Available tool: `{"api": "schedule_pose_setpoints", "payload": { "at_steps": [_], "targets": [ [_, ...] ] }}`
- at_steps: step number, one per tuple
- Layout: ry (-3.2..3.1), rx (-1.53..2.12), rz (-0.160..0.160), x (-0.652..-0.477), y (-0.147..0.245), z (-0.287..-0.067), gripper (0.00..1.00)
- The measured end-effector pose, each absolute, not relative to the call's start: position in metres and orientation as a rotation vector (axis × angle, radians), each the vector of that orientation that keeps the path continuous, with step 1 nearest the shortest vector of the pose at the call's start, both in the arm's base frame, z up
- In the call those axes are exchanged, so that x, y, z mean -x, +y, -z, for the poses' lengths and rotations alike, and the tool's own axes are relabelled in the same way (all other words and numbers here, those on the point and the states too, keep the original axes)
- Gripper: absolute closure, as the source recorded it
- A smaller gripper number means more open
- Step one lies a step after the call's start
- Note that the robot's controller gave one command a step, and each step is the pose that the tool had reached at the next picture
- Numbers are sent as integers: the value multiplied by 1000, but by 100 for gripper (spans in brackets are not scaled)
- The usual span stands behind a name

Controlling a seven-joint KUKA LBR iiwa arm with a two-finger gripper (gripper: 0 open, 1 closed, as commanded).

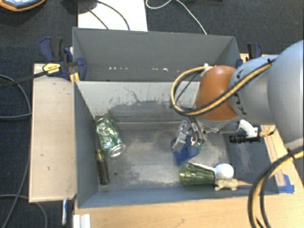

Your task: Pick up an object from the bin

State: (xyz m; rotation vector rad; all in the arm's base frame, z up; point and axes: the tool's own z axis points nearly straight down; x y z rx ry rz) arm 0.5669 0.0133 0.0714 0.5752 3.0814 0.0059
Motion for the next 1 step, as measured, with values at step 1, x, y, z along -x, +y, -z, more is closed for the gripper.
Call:
{"api": "schedule_pose_setpoints", "payload": {
  "at_steps": [1],
  "targets": [
    [3004,-864,-9,-572,-41,-71,100]
  ]
}}
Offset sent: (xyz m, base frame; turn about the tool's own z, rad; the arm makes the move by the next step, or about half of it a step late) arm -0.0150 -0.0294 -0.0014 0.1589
